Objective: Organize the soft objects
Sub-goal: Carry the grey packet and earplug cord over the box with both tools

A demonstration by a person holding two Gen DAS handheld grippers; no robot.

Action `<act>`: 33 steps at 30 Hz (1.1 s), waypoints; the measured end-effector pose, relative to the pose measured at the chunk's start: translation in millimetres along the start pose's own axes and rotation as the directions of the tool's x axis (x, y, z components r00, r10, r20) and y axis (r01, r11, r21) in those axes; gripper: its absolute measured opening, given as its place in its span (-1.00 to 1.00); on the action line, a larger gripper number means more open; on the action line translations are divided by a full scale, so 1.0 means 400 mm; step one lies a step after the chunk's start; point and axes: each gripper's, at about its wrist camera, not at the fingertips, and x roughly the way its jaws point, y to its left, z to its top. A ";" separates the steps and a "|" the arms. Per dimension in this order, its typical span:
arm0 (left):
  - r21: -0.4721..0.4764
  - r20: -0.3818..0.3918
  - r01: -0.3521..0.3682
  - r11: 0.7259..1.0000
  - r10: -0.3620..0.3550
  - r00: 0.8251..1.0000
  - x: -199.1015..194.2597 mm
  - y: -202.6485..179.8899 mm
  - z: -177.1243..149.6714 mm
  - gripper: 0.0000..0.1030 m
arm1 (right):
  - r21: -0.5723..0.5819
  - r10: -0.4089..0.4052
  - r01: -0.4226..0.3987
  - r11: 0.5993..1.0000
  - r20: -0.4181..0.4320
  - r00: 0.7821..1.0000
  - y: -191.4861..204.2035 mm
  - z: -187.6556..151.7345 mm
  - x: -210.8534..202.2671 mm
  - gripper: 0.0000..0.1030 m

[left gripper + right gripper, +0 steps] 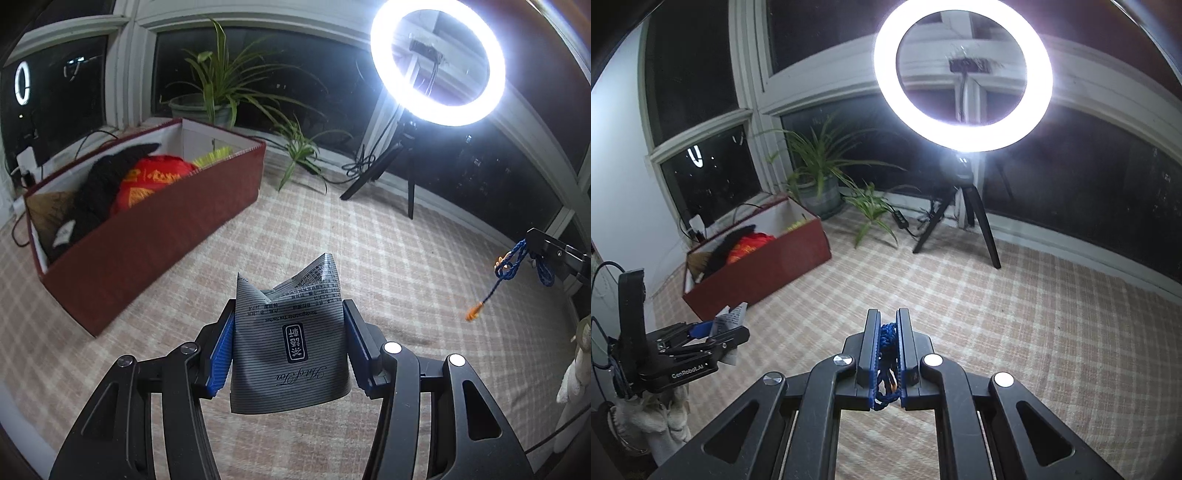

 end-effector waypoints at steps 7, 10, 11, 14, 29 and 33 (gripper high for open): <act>0.029 0.031 0.011 1.000 -0.012 0.999 -0.065 0.052 0.054 0.02 | -0.013 0.046 -0.045 0.999 0.038 0.998 0.088 0.062 -0.025 -0.85; 0.031 0.037 0.017 0.999 -0.018 0.999 -0.086 0.087 0.078 0.02 | -0.024 0.064 -0.063 0.998 0.051 0.997 0.137 0.091 -0.019 -0.85; 0.035 0.040 0.018 0.999 -0.019 0.999 -0.095 0.103 0.089 0.02 | -0.029 0.070 -0.069 0.997 0.054 0.996 0.154 0.101 -0.016 -0.85; 0.048 0.046 0.017 0.999 -0.019 0.999 -0.108 0.137 0.115 0.02 | -0.044 0.090 -0.087 0.995 0.062 0.994 0.210 0.133 0.003 -0.85; 0.098 0.051 0.028 0.995 -0.033 0.998 -0.067 0.346 0.326 0.02 | -0.097 0.161 -0.154 0.983 0.063 0.985 0.448 0.330 0.174 -0.85; 0.096 0.036 0.035 0.995 -0.039 0.999 -0.018 0.383 0.400 0.02 | -0.116 0.156 -0.149 0.982 0.052 0.986 0.475 0.374 0.234 -0.86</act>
